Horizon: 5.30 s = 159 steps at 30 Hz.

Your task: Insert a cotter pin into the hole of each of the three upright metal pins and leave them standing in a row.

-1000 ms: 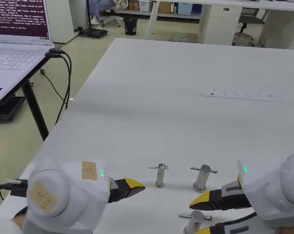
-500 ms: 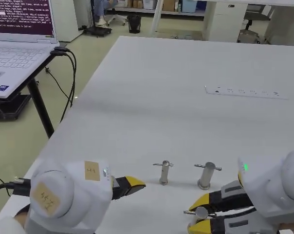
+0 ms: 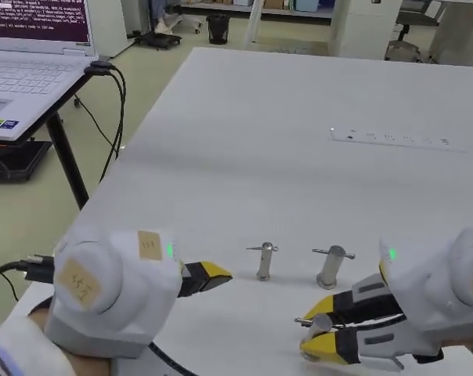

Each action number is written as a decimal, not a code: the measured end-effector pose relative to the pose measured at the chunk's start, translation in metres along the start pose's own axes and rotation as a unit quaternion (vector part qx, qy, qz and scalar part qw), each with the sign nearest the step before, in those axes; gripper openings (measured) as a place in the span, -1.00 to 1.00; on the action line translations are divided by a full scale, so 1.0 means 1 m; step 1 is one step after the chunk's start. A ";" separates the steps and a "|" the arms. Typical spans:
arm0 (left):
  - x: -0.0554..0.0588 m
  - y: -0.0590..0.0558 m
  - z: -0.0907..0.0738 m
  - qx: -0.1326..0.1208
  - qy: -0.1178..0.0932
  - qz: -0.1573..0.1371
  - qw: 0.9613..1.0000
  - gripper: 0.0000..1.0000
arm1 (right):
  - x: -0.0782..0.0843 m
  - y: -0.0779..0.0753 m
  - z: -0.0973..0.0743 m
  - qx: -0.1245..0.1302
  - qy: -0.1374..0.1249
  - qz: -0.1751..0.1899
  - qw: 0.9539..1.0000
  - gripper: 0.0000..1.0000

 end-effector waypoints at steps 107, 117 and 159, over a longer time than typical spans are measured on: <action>-0.019 0.022 0.000 -0.070 -0.022 -0.123 0.990 0.89 | 0.049 -0.100 -0.111 0.054 -0.118 0.067 0.989 0.06; -0.028 0.020 0.001 -0.057 -0.045 -0.116 0.991 0.91 | 0.032 -0.079 -0.138 0.099 -0.168 0.118 0.974 0.20; -0.016 0.022 -0.021 -0.040 -0.080 -0.133 0.987 0.97 | 0.037 0.000 -0.130 0.182 -0.183 0.305 0.917 0.97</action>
Point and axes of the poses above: the centre of the closed fingertips' face, and the gripper's own axes: z roughly forward along the fingers, y roughly to its left, x roughly out of its underside, the point moved 3 cm from there along -z, roughly backward along the fingers, and after that the axes turned 6 degrees about -z, right-handed, at the moved point
